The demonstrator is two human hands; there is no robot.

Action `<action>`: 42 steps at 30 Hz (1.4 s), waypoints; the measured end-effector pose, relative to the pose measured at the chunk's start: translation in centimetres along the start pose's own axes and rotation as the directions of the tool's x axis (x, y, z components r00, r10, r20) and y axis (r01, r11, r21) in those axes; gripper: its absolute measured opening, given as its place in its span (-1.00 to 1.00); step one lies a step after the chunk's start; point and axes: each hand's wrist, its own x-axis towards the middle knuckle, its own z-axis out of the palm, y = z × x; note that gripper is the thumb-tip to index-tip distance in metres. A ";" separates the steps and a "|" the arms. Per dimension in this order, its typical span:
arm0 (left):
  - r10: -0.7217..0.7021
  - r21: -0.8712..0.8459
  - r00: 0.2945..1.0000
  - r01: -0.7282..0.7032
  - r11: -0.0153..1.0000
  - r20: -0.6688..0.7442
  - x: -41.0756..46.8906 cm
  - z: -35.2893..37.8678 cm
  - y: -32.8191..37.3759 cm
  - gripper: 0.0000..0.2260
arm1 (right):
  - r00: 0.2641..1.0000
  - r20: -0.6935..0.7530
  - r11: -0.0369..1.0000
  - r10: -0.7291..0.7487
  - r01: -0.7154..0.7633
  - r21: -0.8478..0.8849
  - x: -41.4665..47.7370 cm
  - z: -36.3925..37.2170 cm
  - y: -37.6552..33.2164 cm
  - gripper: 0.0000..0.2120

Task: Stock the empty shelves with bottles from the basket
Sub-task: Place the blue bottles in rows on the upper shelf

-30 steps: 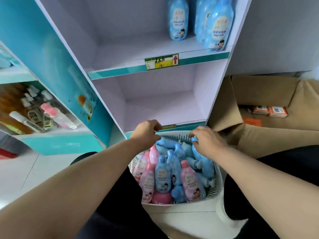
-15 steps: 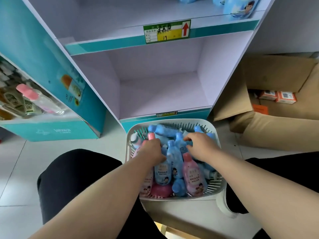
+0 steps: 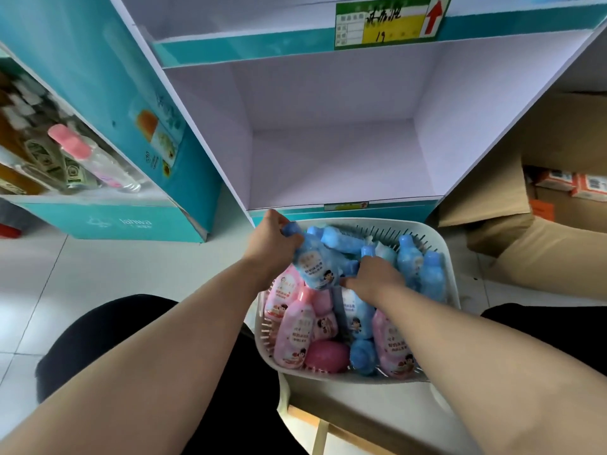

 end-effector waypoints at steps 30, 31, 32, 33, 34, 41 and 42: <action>0.627 0.034 0.744 -0.638 0.769 -0.229 -15.4 -1.2 20.3 -0.80 | 0.535 -0.841 0.765 -0.084 0.576 0.289 -19.5 -19.3 5.4 -0.73; 0.647 0.039 0.717 -0.662 0.749 -0.259 -15.8 -1.6 22.0 -0.80 | 0.508 -0.858 0.749 -0.079 0.598 0.284 -20.2 -20.5 5.5 -0.73; 0.663 0.046 0.691 -0.682 0.730 -0.289 -16.2 -2.1 23.7 -0.80 | 0.482 -0.872 0.736 -0.081 0.619 0.273 -20.8 -21.6 5.7 -0.74; 0.663 0.038 0.679 -0.689 0.724 -0.315 -16.3 -2.6 24.8 -0.80 | 0.467 -0.880 0.732 -0.084 0.629 0.263 -21.0 -22.1 5.5 -0.75; 0.662 0.033 0.668 -0.695 0.718 -0.339 -16.3 -3.2 26.1 -0.80 | 0.456 -0.886 0.726 -0.087 0.637 0.257 -21.3 -22.7 5.4 -0.75; 0.684 0.163 0.641 -0.677 0.717 -0.348 -11.9 -3.7 33.2 -0.76 | 0.463 -0.879 0.664 -0.110 0.692 0.282 -19.2 -25.8 4.7 -0.71; 0.682 0.179 0.649 -0.667 0.724 -0.338 -11.0 -3.4 33.7 -0.76 | 0.473 -0.873 0.663 -0.118 0.692 0.286 -18.6 -25.9 4.7 -0.70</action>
